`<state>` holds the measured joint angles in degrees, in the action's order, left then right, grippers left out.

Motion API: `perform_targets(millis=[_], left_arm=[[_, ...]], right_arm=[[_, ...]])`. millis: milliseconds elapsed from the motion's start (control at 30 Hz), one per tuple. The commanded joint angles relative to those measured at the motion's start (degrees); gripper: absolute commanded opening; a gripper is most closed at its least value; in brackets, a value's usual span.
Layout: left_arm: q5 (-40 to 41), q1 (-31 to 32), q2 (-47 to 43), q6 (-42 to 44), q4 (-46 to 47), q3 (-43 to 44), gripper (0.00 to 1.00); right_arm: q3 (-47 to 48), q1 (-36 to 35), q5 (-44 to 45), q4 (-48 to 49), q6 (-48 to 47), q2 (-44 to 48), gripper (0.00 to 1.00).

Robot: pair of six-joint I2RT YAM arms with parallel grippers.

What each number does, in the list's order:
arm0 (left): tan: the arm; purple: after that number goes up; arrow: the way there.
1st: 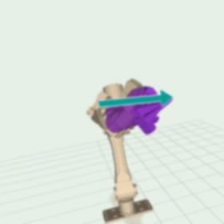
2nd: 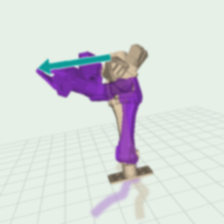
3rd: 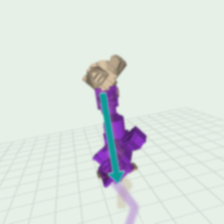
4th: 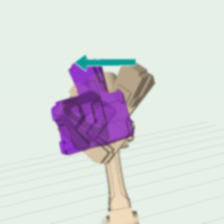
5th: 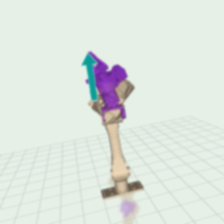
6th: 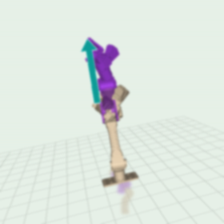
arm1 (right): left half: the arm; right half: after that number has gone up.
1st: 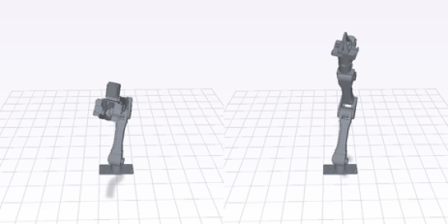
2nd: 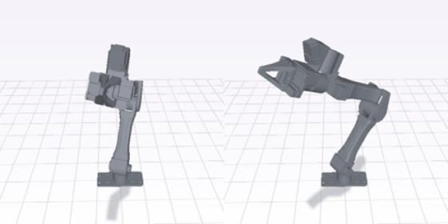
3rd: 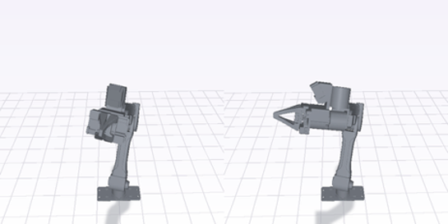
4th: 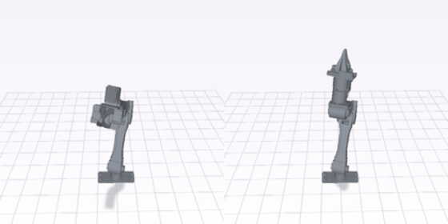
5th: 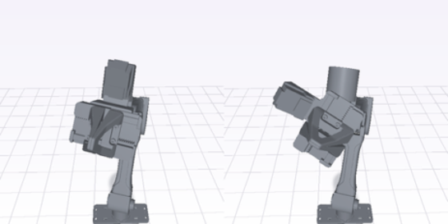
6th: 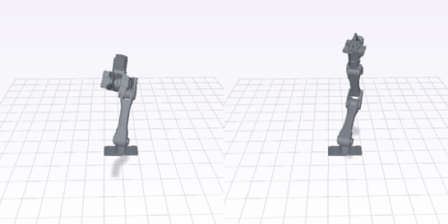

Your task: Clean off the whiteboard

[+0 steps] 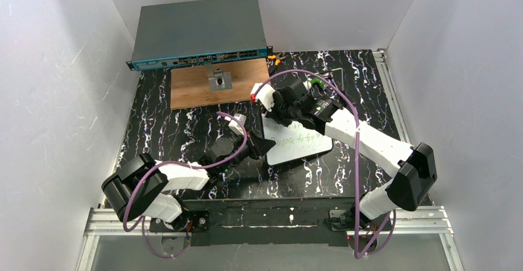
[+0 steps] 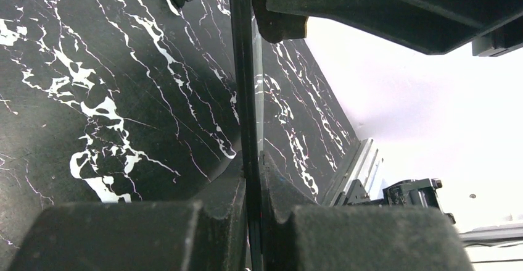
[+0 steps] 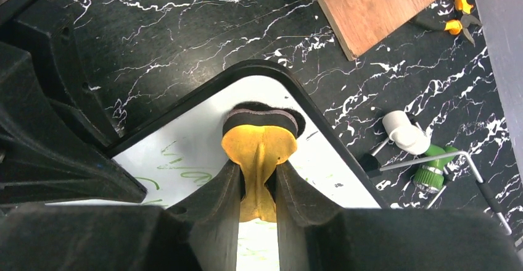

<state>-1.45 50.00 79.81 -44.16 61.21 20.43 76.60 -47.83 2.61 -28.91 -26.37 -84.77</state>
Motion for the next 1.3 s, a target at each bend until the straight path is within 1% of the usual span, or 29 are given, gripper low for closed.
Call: perform_targets(millis=[0, 100, 200, 267, 400, 467, 533, 567, 733, 900, 1067, 1167, 1267], left_arm=[[-4.7, 1.1, -0.1, 5.3, -0.9, 0.6, 0.0], [-4.7, 1.1, -0.3, 5.4, -1.0, 0.5, 0.0], [-4.8, 1.1, -0.5, 5.6, -1.2, 0.4, 0.0], [-4.8, 1.2, -0.5, 5.7, -1.1, 0.5, 0.0], [-5.0, 1.2, -0.3, 5.7, -0.8, 0.5, 0.0], [-5.0, 1.1, -0.2, 5.7, -0.8, 0.6, 0.0], [-5.1, 1.1, -0.2, 5.7, -0.8, 0.6, 0.0], [-5.1, 1.1, -0.3, 5.7, -0.9, 0.6, 0.0], [-5.3, 1.1, -0.4, 5.9, -1.1, 0.7, 0.0], [-5.3, 1.2, -0.5, 5.9, -1.3, 0.7, 0.0], [-5.4, 1.1, -0.7, 6.1, -1.1, 0.5, 0.0], [-5.4, 1.2, -0.9, 6.3, -1.2, 0.4, 0.0], [-5.4, 1.1, -1.0, 6.3, -1.0, 0.2, 0.0]], right_arm=[[1.4, 0.6, 6.2, 5.7, 2.7, -1.5, 0.01], [-0.7, 0.8, 7.5, 6.1, 1.6, -1.4, 0.01], [-2.3, 0.9, 5.8, 4.5, -0.5, -0.6, 0.01], [-2.9, 1.0, 0.3, 0.9, -3.0, 0.4, 0.01], [-3.4, 0.9, -16.0, -6.7, -7.7, 1.7, 0.01], [-3.1, 0.9, -18.1, -7.5, -7.6, 1.7, 0.01], [-1.7, 0.9, -17.1, -6.9, -5.5, 1.4, 0.01], [-0.7, 0.9, -15.2, -5.8, -3.7, 1.1, 0.01], [2.0, 1.5, 0.2, 2.5, 3.3, -0.3, 0.01], [0.5, 2.3, 4.2, 4.6, 3.7, -0.7, 0.01], [-2.1, 2.7, 3.4, 3.6, 0.2, -0.5, 0.01], [-2.5, 2.7, -1.8, -1.2, -4.6, 0.3, 0.01], [-2.8, 2.7, -9.9, -6.5, -8.1, 0.7, 0.01]])
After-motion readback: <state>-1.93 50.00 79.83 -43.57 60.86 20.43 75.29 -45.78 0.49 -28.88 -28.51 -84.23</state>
